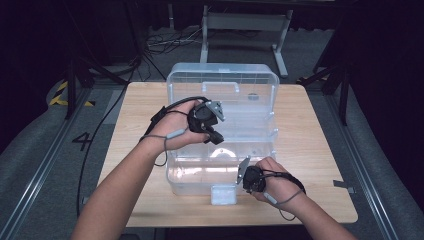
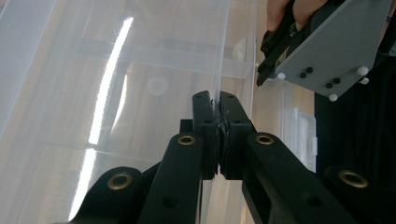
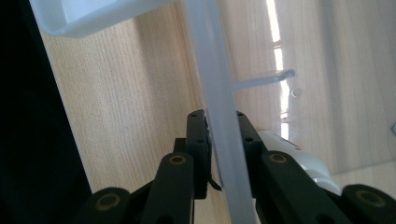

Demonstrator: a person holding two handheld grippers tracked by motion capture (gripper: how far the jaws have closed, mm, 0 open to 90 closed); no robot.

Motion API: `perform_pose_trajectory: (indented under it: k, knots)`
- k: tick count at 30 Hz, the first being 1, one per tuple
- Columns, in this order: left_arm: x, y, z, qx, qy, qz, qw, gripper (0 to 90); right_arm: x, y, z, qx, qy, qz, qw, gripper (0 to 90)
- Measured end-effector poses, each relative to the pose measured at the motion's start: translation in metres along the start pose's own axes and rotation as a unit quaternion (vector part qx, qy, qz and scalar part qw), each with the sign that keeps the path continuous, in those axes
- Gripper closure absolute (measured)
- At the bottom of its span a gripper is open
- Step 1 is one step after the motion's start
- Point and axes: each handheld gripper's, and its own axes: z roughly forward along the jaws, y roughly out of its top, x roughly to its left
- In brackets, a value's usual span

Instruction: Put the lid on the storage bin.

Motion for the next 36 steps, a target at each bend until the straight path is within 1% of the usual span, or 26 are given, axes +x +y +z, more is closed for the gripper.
perform_pose_trajectory:
  k: [8,12,13,15,22,24,29,30,35,36]
  knots:
    - [-0.006,-0.002,0.003,0.003,-0.010,0.001,0.9999,87.7,0.000,0.000,-0.001,0.001,-0.001,-0.003,1.0000,80.0]
    - [-0.009,-0.002,0.004,0.005,-0.007,0.005,0.9999,87.8,0.000,0.000,-0.001,0.002,0.000,-0.003,1.0000,79.6]
    - [-0.011,-0.002,0.004,0.008,-0.003,0.012,0.9999,87.9,0.000,0.000,-0.001,0.001,0.000,0.000,1.0000,79.6]
    - [-0.013,-0.002,0.005,0.011,-0.001,0.015,0.9998,88.0,0.000,0.000,-0.001,0.001,0.000,-0.001,1.0000,79.6]
    - [-0.014,-0.002,0.006,0.014,-0.010,0.016,0.9997,88.2,0.000,-0.001,-0.001,-0.004,-0.002,-0.003,1.0000,79.0]
    - [-0.015,-0.002,0.007,0.016,-0.010,0.020,0.9996,88.2,0.000,-0.001,-0.001,-0.006,-0.003,-0.002,1.0000,78.9]
    - [-0.015,-0.002,0.007,0.017,-0.012,0.019,0.9996,88.2,0.001,-0.001,-0.001,-0.009,-0.005,-0.004,0.9999,78.3]
    - [-0.015,-0.002,0.007,0.017,-0.012,0.019,0.9996,88.2,0.001,-0.001,-0.002,-0.004,-0.005,-0.006,1.0000,78.1]
    - [-0.015,-0.002,0.007,0.017,-0.012,0.018,0.9996,88.2,0.002,0.000,-0.006,-0.010,-0.007,-0.004,0.9999,77.4]
    - [-0.015,-0.002,0.007,0.016,-0.013,0.017,0.9996,88.3,0.002,0.000,-0.007,-0.023,-0.010,-0.011,0.9996,76.6]
